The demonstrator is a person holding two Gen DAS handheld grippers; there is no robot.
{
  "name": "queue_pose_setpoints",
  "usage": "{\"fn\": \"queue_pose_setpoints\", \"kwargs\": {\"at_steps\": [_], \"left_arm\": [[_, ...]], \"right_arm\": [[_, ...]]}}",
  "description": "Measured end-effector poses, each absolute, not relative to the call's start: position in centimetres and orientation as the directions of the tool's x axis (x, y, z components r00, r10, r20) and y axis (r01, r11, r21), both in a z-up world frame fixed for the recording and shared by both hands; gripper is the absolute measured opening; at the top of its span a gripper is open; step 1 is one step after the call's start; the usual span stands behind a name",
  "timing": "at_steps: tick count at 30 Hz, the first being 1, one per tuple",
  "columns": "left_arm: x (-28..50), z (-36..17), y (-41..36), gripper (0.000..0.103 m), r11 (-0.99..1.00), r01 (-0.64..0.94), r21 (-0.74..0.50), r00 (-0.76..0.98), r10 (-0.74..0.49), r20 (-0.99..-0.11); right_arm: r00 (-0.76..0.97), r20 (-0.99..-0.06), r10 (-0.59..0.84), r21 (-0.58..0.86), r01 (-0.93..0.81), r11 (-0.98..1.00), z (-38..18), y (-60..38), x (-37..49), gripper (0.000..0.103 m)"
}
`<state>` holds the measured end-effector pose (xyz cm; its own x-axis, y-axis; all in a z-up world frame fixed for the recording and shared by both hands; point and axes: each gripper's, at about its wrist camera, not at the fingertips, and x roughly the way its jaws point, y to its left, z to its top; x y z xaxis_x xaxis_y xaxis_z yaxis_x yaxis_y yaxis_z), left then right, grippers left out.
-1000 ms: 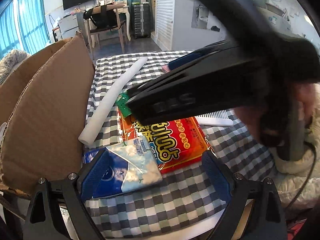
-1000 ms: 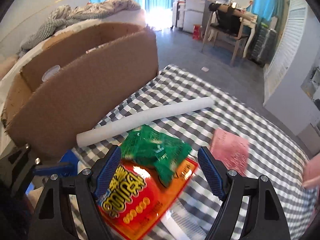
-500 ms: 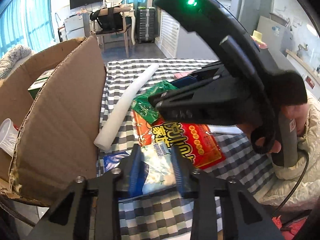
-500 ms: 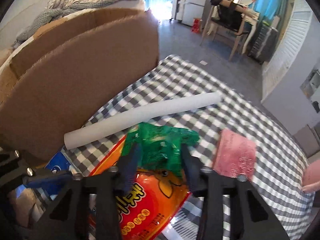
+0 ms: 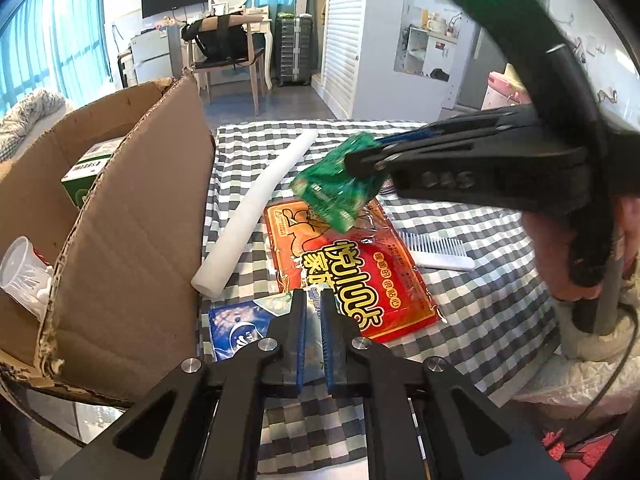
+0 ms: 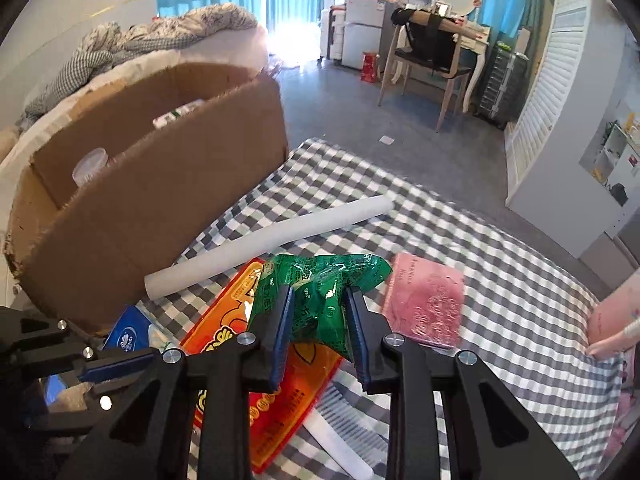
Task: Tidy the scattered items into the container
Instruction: 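Lift the green packet with the right tool while the left tool grasps the blue tissue pack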
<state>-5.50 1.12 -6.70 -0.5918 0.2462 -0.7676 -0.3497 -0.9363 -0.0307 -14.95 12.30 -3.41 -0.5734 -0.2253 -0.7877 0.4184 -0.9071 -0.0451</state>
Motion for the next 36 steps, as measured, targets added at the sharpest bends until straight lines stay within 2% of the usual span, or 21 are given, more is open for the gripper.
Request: {"fn": "queue_pose_setpoints", "kwargs": {"at_steps": [13,15,21,24,25,26,27,28,32,36], "left_arm": [[-5.3,-5.4,1.4,0.007,-0.939,-0.344,0.017,-0.622,0.214,-0.753],[-5.3,-5.2,1.5,0.007,-0.939,-0.342,0.023,-0.626,0.210,-0.751],[-5.4,-5.3,1.4,0.007,-0.940,-0.341,0.029,-0.625,0.203,-0.754],[-5.4,-5.7,1.1,0.014,-0.943,-0.332,0.025,-0.615,0.196,-0.764],[-5.5,-5.8,1.0,0.028,-0.944,-0.330,0.016,-0.608,0.200,-0.768],[-5.5,-6.0,1.0,0.046,-0.943,-0.332,0.009,-0.602,0.204,-0.772],[-5.4,-6.2,1.0,0.053,-0.942,-0.335,0.005,-0.595,0.208,-0.777],[-5.4,-6.3,1.0,0.056,-0.940,-0.341,-0.001,-0.588,0.213,-0.780],[-5.6,-7.4,1.2,0.058,-0.938,-0.347,-0.013,-0.557,0.217,-0.801],[-6.0,-7.8,1.4,0.058,-0.940,-0.341,-0.008,-0.563,0.211,-0.799]], "right_arm": [[-0.604,-0.767,-0.219,-0.035,0.380,-0.924,-2.0,14.3,-13.1,0.025],[-0.605,-0.763,-0.229,-0.026,0.382,-0.924,-1.8,14.5,-12.9,0.021],[-0.597,-0.773,-0.216,-0.035,0.380,-0.924,-2.4,14.5,-12.9,0.020],[-0.580,-0.786,-0.216,-0.026,0.379,-0.925,-3.1,14.6,-13.0,0.023],[-0.575,-0.789,-0.218,-0.019,0.378,-0.926,-3.3,14.6,-13.0,0.026],[-0.568,-0.793,-0.220,-0.012,0.377,-0.926,-3.6,14.6,-13.1,0.033],[-0.561,-0.797,-0.224,-0.006,0.378,-0.926,-3.8,14.5,-13.2,0.041],[-0.557,-0.799,-0.226,-0.003,0.380,-0.925,-4.0,14.4,-13.2,0.044],[-0.545,-0.810,-0.216,-0.010,0.381,-0.924,-5.0,13.6,-13.6,0.059],[-0.518,-0.833,-0.193,-0.017,0.373,-0.928,-6.7,13.2,-14.4,0.061]]}}
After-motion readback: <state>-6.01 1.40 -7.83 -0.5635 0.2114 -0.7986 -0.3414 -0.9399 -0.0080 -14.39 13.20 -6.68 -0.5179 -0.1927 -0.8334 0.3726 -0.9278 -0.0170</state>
